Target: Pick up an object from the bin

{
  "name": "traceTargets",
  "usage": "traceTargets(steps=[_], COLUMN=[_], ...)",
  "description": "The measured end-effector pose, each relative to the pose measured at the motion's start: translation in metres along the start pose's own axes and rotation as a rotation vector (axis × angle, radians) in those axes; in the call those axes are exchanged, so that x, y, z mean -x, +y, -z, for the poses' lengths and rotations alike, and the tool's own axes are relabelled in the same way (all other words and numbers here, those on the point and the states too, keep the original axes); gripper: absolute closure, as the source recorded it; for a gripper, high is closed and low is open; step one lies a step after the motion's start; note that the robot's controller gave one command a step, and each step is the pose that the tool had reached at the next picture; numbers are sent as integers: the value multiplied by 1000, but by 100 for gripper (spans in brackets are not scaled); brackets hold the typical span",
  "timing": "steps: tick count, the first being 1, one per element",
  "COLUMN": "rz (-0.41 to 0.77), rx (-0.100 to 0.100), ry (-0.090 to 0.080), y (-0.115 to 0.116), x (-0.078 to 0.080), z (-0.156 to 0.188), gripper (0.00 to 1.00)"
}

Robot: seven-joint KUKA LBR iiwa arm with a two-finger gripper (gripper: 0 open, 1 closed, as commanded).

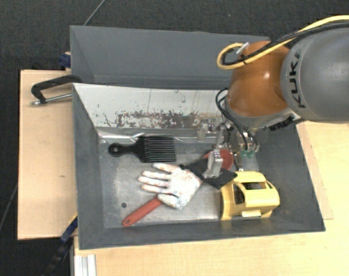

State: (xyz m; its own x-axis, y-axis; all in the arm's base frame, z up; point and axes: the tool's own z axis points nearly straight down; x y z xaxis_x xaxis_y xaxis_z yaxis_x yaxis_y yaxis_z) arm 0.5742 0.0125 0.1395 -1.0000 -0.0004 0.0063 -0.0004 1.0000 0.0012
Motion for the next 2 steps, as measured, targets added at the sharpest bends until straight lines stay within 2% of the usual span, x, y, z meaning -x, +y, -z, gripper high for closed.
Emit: traceTargets(steps=[1, 2], rz=[0, -76], rx=[0, 2], ry=[-8, -6], y=[0, 27], x=[2, -26], z=[5, -59], gripper=[0, 0])
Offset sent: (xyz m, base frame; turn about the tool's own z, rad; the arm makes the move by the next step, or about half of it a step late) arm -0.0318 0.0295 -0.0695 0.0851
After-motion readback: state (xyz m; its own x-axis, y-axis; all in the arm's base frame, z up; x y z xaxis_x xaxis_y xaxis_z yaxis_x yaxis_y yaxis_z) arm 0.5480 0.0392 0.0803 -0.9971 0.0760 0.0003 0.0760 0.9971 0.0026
